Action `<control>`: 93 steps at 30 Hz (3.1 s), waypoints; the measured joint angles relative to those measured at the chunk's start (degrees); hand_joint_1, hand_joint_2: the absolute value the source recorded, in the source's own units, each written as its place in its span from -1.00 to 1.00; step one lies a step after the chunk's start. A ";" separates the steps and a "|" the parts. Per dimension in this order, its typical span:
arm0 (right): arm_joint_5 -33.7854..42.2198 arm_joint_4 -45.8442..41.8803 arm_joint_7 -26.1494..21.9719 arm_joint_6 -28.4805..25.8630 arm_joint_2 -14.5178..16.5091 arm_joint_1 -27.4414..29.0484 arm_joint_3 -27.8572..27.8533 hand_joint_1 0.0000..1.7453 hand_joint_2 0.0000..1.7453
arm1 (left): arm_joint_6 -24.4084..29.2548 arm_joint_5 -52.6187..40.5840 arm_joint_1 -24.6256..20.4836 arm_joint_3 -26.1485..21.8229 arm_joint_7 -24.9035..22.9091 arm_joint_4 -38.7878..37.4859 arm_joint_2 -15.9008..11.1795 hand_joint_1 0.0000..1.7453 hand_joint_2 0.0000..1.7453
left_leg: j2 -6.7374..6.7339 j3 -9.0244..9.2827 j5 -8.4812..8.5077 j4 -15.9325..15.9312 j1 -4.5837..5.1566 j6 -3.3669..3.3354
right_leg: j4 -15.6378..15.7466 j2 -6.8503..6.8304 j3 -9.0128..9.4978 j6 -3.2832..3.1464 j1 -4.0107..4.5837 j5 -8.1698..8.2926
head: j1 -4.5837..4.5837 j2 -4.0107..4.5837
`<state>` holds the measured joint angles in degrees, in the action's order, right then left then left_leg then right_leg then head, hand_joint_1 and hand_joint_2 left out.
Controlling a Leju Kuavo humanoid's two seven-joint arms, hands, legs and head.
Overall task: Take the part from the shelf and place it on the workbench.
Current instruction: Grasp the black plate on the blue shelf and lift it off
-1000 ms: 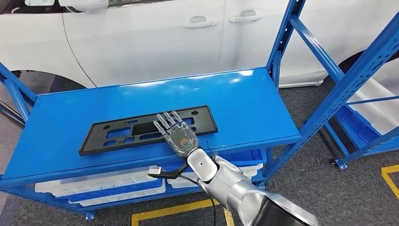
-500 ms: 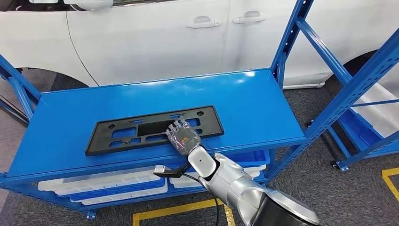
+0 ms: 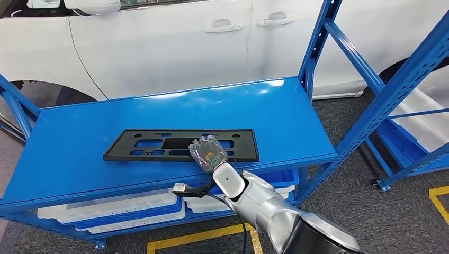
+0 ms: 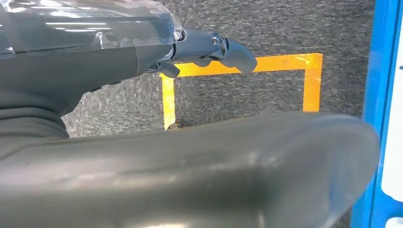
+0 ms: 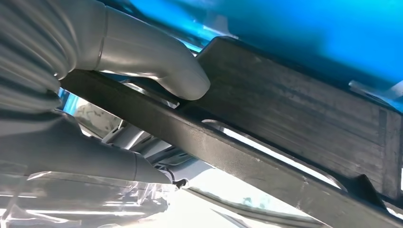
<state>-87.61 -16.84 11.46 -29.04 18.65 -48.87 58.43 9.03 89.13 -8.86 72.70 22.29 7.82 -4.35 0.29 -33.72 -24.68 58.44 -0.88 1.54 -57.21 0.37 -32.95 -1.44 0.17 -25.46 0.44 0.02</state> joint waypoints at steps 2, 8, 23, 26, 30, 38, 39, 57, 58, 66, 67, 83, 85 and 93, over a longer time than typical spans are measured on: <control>0.05 0.01 0.01 -0.12 -0.01 -0.04 -0.16 1.00 1.00 | 0.01 -0.03 -0.08 0.00 0.08 0.00 0.00 -1.00 -0.50 | 0.06 0.59 -0.02 -1.49 0.26 -0.56 | -0.03 0.08 -0.26 0.56 0.14 0.08 | 0.00 0.00; 0.93 0.03 -0.54 -1.71 -0.08 -0.05 -1.50 1.00 1.00 | -0.79 -0.64 -0.38 0.46 4.29 0.00 0.05 -1.00 1.00 | -0.13 0.60 0.45 -2.02 -0.16 -2.12 | -11.50 -0.03 -5.57 2.09 -0.15 -6.27 | -0.01 0.00; 12.34 -10.27 -12.08 -9.88 -0.48 0.16 -14.04 1.00 1.00 | -1.70 0.00 -0.29 -3.64 12.24 0.00 0.32 -1.00 1.00 | 0.01 -4.21 -5.76 8.78 -0.25 0.65 | -0.03 -0.06 -1.14 -0.53 -0.35 0.71 | 0.01 0.00; 23.46 -17.98 -24.16 -10.49 -0.59 2.44 -22.32 1.00 1.00 | -2.84 -0.72 0.05 -7.62 14.46 0.00 0.26 -1.00 1.00 | 0.00 -7.79 -7.09 15.66 -0.31 0.94 | -0.11 -0.08 -1.01 -0.58 -0.24 0.54 | 0.00 0.00; 52.32 -31.92 -42.49 -7.64 -1.02 6.63 -33.23 1.00 1.00 | -4.05 -7.25 0.24 -15.71 17.40 0.04 -0.09 -1.00 1.00 | 0.05 -1.79 -0.13 2.36 -0.16 0.30 | -0.52 -0.21 -0.70 0.19 -0.07 -0.11 | 0.00 0.00; 88.86 -65.04 -46.64 11.10 -6.12 16.18 -37.52 1.00 1.00 | -5.52 -22.77 2.82 -29.92 17.79 1.82 -0.25 -1.00 1.00 | -0.15 -0.42 0.10 -0.98 0.13 -2.43 | -8.57 -0.09 -4.37 2.28 -0.32 -5.28 | -0.01 0.00; 90.66 -67.95 -46.90 13.11 -6.81 17.55 -37.50 1.00 1.00 | -5.52 -24.72 3.28 -32.11 17.79 2.09 -0.25 -1.00 1.00 | -0.13 -0.42 0.04 -0.95 0.19 -2.61 | -12.74 -0.09 -6.33 2.38 -0.36 -7.12 | 0.00 0.00; 93.56 -88.56 -47.82 30.20 -13.87 31.48 -27.01 1.00 1.00 | -4.87 -37.72 5.82 -53.16 17.05 3.63 1.31 -1.00 1.00 | 0.02 -4.96 -9.88 15.45 0.17 0.25 | -0.65 -0.46 -2.35 -0.39 -0.21 1.24 | 0.00 0.00; 93.16 -88.31 -47.50 30.05 -13.94 31.50 -26.28 1.00 1.00 | -4.71 -37.86 5.73 -53.33 16.76 3.61 1.36 -1.00 1.00 | 0.02 -3.22 -8.57 12.86 0.17 0.16 | -0.74 -0.42 -2.60 -0.31 -0.20 1.44 | 0.00 0.00; 91.08 -81.29 -47.58 28.96 -14.50 30.69 -19.74 1.00 1.00 | -4.08 -38.93 4.95 -53.98 15.80 3.54 1.78 -1.00 1.00 | -0.06 3.94 -2.54 -1.78 0.55 -2.19 | -1.34 -0.25 -3.84 1.95 -0.10 2.33 | -0.01 0.00; 90.98 -79.97 -48.35 29.33 -14.80 30.80 -18.66 1.00 1.00 | -4.12 -39.02 4.92 -53.98 15.74 3.51 1.88 -1.00 1.00 | -0.17 3.44 -1.88 -1.96 0.41 -2.56 | -2.97 -0.20 -4.57 2.21 -0.16 0.52 | -0.01 0.00; 90.75 -73.79 -51.29 35.37 -17.86 32.29 -14.69 1.00 1.00 | -2.31 -39.98 5.67 -53.95 11.97 2.98 2.42 -1.00 1.00 | -0.21 -4.32 -1.69 3.21 0.32 -0.23 | 0.63 -0.59 2.83 -0.48 -0.20 -1.83 | 0.00 0.00; 90.55 -73.82 -51.32 35.45 -17.94 32.56 -14.69 1.00 1.00 | -2.05 -40.16 5.69 -53.94 11.52 2.95 2.39 -1.00 1.00 | -0.20 -6.15 -7.01 10.20 0.14 0.28 | 0.52 -0.63 1.34 -0.74 -0.08 -0.69 | 0.00 0.00; 90.60 -76.88 -51.39 36.75 -18.17 33.52 -15.34 1.00 1.00 | -1.91 -40.82 5.34 -53.83 9.92 2.92 2.31 -1.00 1.00 | 0.07 6.50 -5.16 -0.98 0.42 -0.55 | -0.84 -0.59 -3.87 0.68 0.14 3.27 | -0.01 0.00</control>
<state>2.99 -93.72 -39.93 7.70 0.48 -15.36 43.08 7.11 48.31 -3.51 18.86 32.22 10.75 -2.04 0.36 -27.22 -29.84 57.46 -0.47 0.99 -58.05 -0.22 -36.83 -0.77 0.31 -22.19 0.43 0.02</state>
